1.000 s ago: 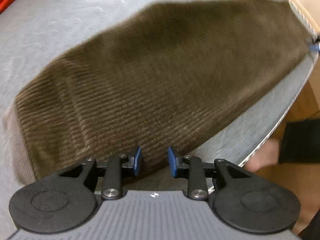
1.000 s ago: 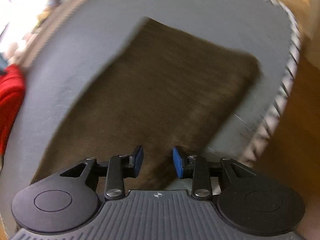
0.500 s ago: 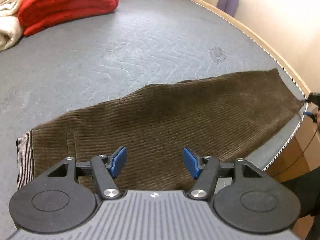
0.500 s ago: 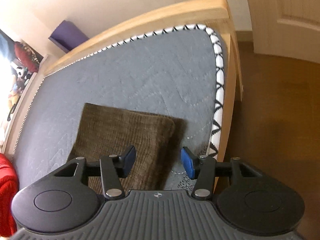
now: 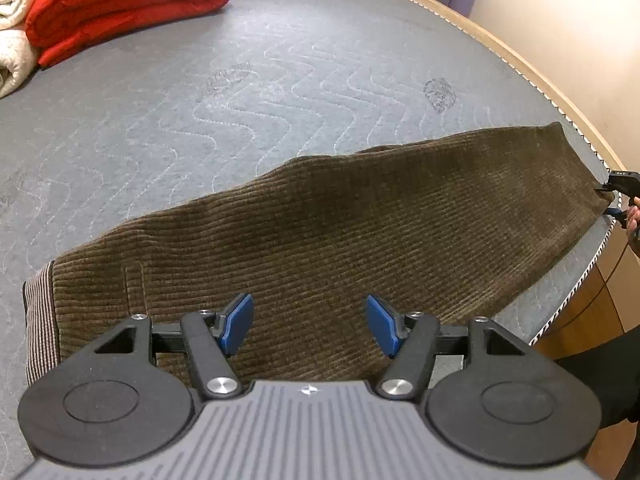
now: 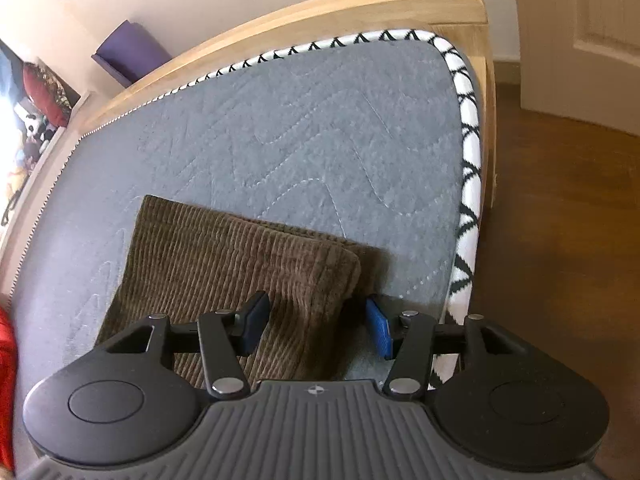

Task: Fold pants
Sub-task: 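Grasp the leg hems with the right gripper and fold them onto the waistband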

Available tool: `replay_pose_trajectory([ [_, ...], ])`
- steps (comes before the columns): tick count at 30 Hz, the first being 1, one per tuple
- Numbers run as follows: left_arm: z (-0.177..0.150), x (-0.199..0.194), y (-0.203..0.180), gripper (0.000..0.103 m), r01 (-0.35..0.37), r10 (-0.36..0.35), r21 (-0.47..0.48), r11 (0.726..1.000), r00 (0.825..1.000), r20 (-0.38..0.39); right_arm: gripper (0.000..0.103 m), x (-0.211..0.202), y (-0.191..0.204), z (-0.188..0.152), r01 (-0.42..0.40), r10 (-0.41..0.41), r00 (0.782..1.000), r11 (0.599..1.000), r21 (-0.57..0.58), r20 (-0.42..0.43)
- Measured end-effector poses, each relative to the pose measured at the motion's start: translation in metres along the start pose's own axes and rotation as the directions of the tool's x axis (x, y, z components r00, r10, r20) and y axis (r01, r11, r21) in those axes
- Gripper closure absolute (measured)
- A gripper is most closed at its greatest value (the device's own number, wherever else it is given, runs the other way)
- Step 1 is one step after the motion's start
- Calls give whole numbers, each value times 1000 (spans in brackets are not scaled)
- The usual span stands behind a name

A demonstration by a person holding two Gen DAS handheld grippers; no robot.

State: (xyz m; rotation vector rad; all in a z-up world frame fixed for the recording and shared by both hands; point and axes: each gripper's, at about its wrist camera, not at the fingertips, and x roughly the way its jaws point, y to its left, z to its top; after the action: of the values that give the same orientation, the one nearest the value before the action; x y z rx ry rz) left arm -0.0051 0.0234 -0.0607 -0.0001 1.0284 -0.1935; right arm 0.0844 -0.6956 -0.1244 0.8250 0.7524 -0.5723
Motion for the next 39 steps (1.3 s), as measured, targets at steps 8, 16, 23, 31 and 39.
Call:
replay_pose_trajectory([
  [8,3,-6,1,35,-10,11,-6,1000,1000,21,85,-27,21,-2,-38,43,995,998,-46,95],
  [16,-3,-26,21,35,-88,92,-86,992,994,50,85,-95,86,-25,-41,117,960,957,-288,253],
  [23,-13,-51,60,35,-133,153,-202,970,985,85,85,-185,205,-137,-4,368,867,680,-734,336],
  [31,-22,-67,92,35,-140,172,-287,948,981,86,85,-249,274,-372,-114,619,785,97,-989,-29],
  [39,-26,-61,95,34,-140,159,-276,951,986,46,83,-197,239,-547,-165,311,903,-389,-906,-298],
])
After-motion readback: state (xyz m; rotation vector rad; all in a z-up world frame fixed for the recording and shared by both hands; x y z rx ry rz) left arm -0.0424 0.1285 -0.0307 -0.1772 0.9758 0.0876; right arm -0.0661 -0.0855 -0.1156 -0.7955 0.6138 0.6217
